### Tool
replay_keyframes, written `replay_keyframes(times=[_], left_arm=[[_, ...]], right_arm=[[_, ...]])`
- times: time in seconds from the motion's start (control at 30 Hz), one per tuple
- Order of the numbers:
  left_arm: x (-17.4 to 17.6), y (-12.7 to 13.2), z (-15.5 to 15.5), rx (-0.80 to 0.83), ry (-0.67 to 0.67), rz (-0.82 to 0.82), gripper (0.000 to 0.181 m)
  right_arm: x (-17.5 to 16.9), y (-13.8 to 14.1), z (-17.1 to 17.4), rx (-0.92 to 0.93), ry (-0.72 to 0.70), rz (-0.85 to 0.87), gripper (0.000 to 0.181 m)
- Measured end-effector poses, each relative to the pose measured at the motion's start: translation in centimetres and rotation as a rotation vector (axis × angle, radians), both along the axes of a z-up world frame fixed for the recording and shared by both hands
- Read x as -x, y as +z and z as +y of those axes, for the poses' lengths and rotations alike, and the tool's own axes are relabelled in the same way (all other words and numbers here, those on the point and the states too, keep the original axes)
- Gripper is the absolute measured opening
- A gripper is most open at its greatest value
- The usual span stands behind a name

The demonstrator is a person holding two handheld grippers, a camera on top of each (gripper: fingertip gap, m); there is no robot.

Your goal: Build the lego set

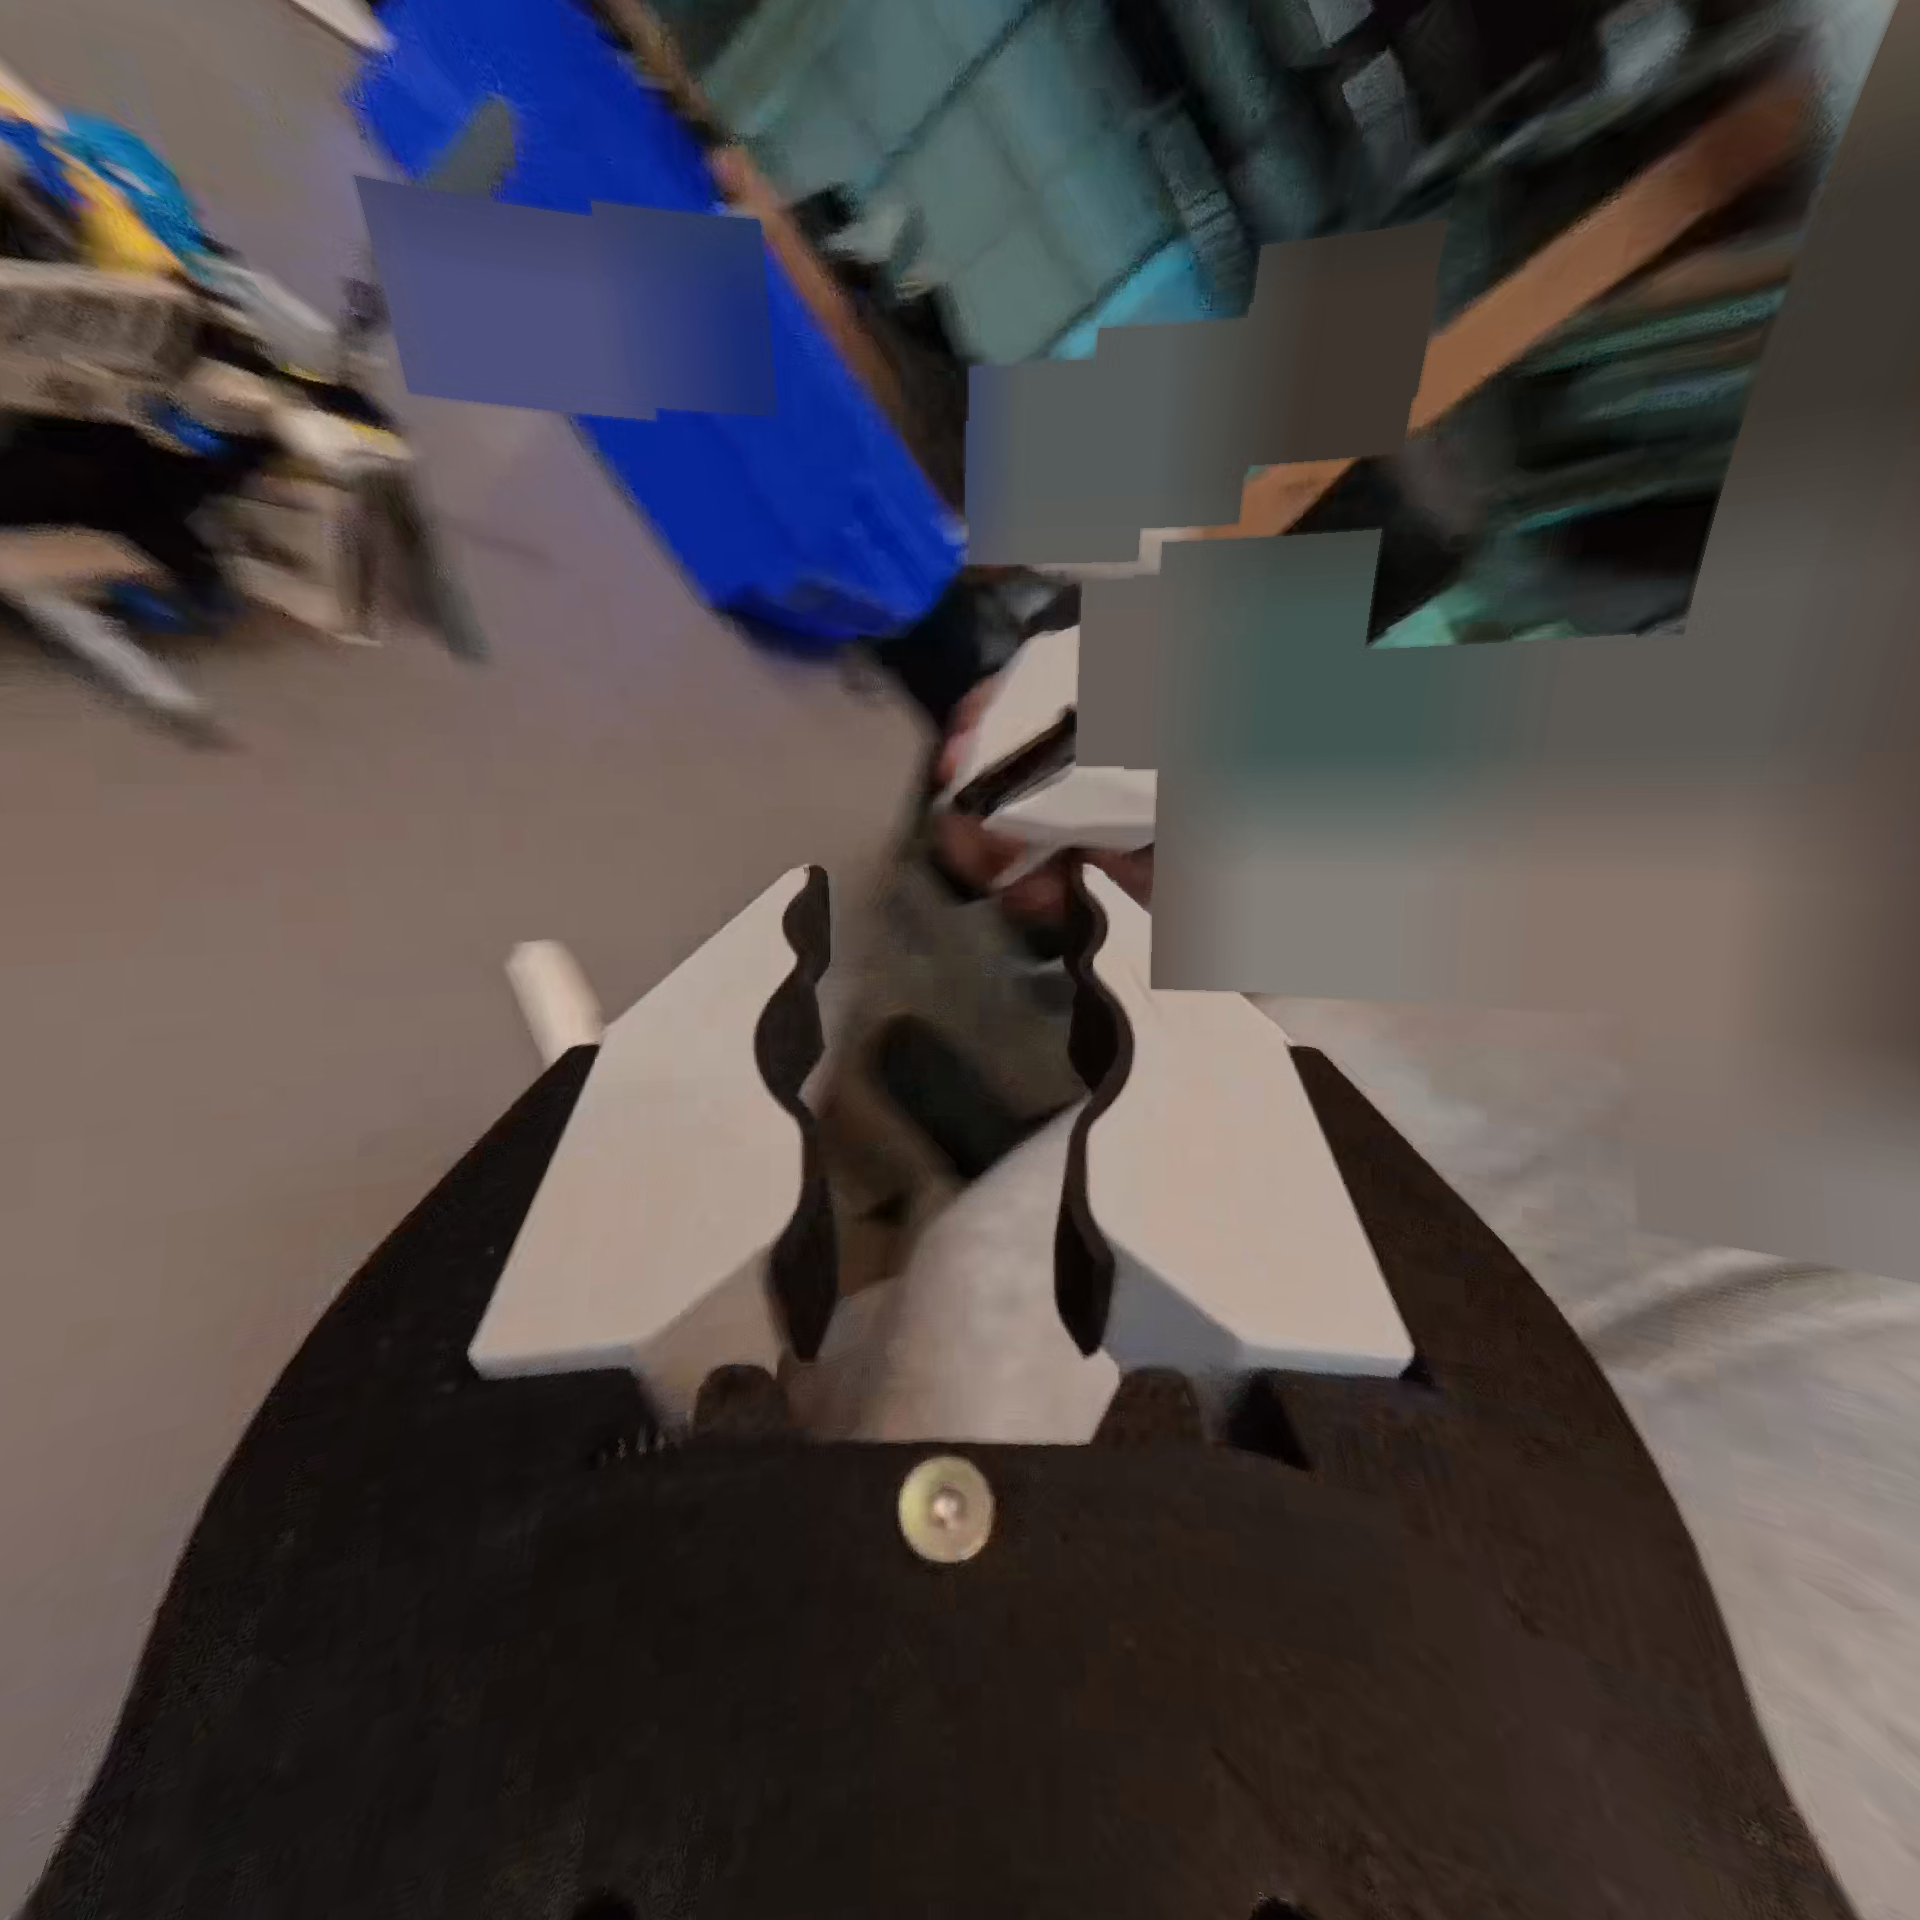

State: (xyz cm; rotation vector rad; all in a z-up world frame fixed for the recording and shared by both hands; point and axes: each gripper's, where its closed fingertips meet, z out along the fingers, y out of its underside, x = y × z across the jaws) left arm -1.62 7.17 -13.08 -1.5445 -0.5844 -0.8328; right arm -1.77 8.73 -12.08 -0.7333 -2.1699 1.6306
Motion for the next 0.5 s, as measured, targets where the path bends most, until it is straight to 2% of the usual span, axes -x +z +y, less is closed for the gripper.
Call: replay_keyframes(times=[0.07,0.1,0.17,0.37,0.5], left_arm=[[1.1,-3.2,0.0,0.257,0.097,0.248,0.043],[1.6,-4.8,-0.2,0.399,0.132,0.370,0.036],[2.0,-6.5,-0.3,0.570,0.159,0.557,0.028],[2.0,-9.2,0.5,0.736,0.152,0.744,0.040],[2.0,-9.9,0.5,0.767,0.153,0.790,0.037]], right_arm=[[0.6,-0.7,0.8,-0.023,-0.047,-0.020,0.002],[0.8,-1.0,1.0,-0.030,-0.064,-0.027,0.002],[1.2,-1.7,1.3,-0.052,-0.095,-0.043,0.002],[1.6,-5.4,1.6,-0.244,-0.136,-0.094,0.002],[1.3,-7.6,1.3,-0.336,-0.128,-0.130,0.002]])
